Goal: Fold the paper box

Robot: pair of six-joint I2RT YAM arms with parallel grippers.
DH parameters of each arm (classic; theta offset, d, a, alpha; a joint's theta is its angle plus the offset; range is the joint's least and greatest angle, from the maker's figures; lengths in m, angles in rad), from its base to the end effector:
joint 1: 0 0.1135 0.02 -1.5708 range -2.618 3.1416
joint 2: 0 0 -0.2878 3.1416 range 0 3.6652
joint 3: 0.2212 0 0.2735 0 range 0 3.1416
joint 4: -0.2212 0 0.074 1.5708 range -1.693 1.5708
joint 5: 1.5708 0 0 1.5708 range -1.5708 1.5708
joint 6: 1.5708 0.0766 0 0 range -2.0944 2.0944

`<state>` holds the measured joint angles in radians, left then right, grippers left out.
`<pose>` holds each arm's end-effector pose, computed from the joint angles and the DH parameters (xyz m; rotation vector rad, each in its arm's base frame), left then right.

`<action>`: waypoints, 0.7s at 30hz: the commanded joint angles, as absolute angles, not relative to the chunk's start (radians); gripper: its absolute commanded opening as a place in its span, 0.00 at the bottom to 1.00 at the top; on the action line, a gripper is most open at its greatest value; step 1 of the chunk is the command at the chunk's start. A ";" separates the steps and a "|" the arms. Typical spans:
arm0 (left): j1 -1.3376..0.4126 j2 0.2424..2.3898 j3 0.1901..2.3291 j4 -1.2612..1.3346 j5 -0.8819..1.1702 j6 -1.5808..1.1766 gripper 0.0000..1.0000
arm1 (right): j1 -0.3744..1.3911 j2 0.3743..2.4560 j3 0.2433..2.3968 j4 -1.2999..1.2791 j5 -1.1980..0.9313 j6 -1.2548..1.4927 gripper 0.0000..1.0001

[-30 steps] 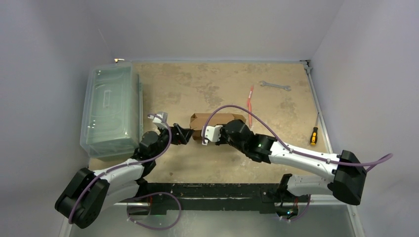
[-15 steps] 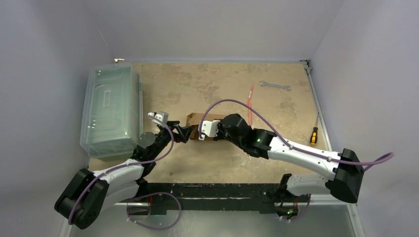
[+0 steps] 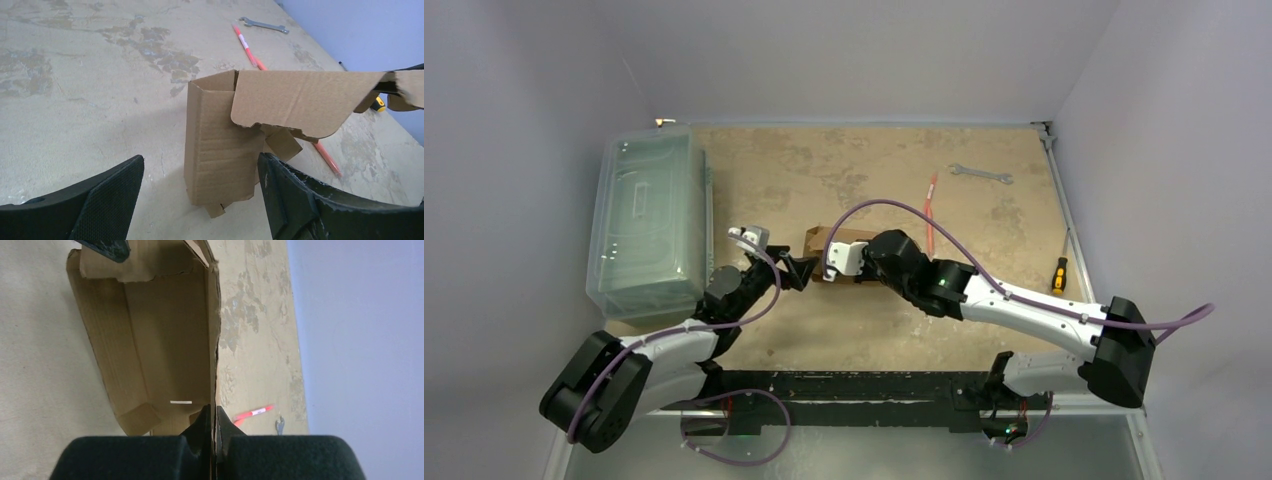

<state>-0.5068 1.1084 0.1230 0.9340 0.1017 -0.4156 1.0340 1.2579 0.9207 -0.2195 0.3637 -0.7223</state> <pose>0.2052 -0.1228 0.1741 0.1576 1.6735 -0.7863 0.1905 0.2668 0.2787 -1.4668 1.4936 -0.1987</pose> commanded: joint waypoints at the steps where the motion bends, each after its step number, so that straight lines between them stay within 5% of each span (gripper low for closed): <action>1: -0.511 1.072 0.159 0.954 0.095 -0.398 0.83 | 1.039 1.250 0.982 -0.188 0.452 -0.738 0.00; 21: -0.509 1.210 0.165 1.065 0.107 -0.399 0.84 | 1.057 1.221 0.905 -0.141 0.429 -0.753 0.00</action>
